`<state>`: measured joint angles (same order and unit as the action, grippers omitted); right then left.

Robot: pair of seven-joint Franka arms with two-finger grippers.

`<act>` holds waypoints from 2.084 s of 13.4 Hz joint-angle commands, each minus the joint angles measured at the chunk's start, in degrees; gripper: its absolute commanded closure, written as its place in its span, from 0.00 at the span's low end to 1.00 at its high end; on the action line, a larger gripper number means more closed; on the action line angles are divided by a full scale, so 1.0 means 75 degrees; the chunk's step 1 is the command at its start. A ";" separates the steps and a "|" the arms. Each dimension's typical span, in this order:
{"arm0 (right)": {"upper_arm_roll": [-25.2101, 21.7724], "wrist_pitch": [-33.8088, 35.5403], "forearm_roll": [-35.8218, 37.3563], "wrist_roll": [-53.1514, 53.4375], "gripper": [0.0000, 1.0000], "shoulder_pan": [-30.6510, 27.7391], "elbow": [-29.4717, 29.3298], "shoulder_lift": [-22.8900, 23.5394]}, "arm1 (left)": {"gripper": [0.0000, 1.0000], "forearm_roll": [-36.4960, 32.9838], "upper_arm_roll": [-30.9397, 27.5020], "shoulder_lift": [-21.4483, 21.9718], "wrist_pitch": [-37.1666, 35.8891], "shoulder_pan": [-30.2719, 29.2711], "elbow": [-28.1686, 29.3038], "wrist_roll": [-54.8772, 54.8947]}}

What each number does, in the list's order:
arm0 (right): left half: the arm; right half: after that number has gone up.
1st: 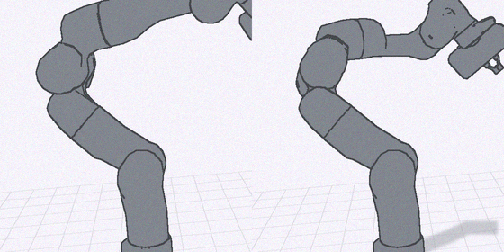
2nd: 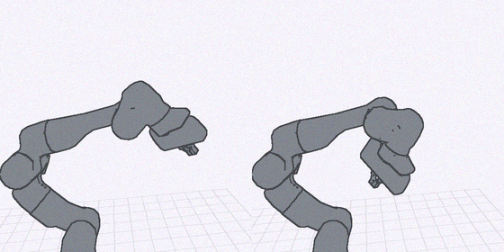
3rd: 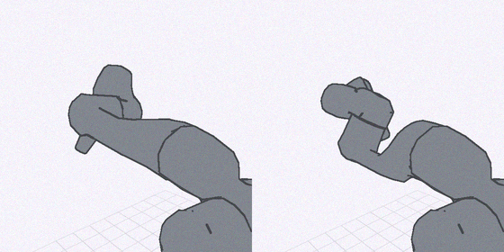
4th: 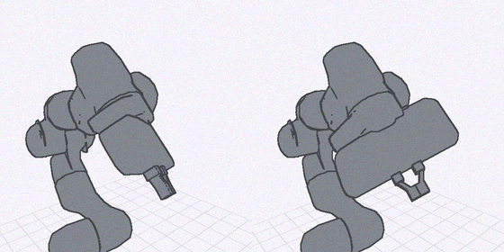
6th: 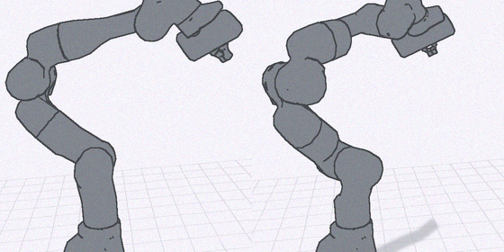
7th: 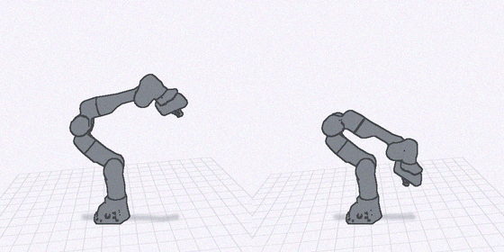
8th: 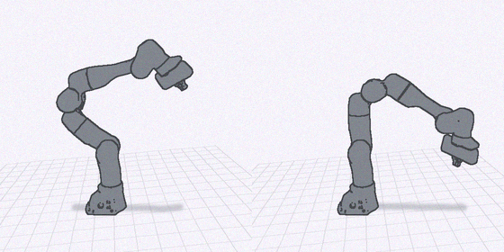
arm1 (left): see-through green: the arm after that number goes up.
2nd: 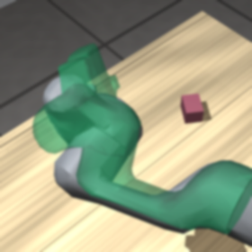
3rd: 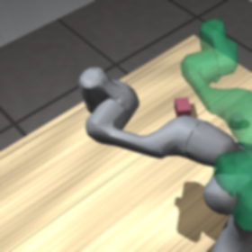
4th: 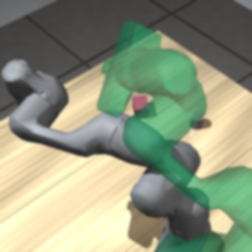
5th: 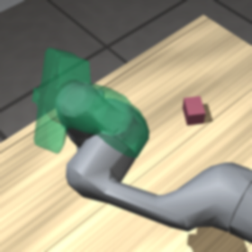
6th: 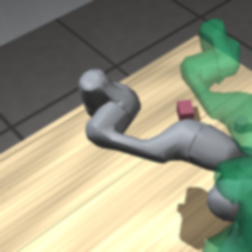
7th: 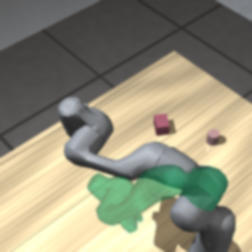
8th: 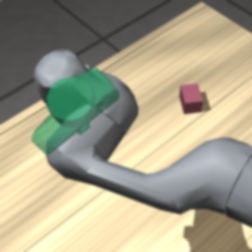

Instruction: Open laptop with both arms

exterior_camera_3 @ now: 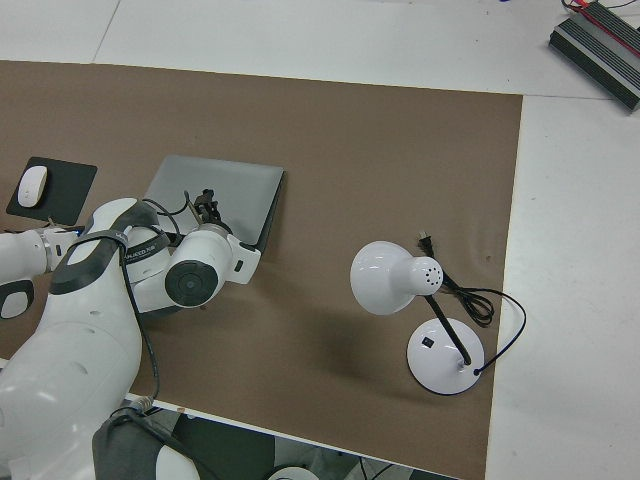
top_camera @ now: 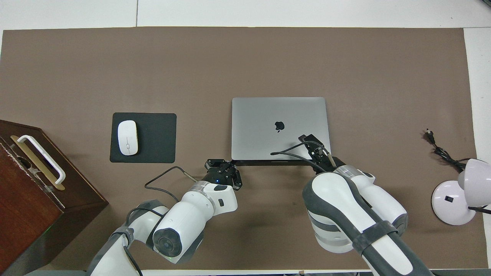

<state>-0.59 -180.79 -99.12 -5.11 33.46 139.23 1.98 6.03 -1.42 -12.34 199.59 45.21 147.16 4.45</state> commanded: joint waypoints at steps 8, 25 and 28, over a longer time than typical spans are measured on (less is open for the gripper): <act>0.0031 0.0094 -0.0249 -0.0478 0.00 -0.0160 -0.0657 0.0298 | 1.00 0.0052 -0.0126 -0.0593 0.0165 0.0148 -0.0449 0.0157; 0.0008 0.0164 -0.0096 -0.1239 0.00 -0.0792 -0.3129 0.1317 | 1.00 0.0052 -0.0126 -0.0828 0.0165 0.0148 -0.0613 0.0168; 0.0008 0.0410 -0.0085 -0.1322 0.00 -0.0979 -0.3399 0.1376 | 1.00 0.0052 -0.0126 -0.0863 0.0165 0.0148 -0.0613 0.0180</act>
<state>-0.60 -179.23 -99.12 -12.58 27.84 116.77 10.35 6.03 -1.49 -12.62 199.60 45.27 146.90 4.77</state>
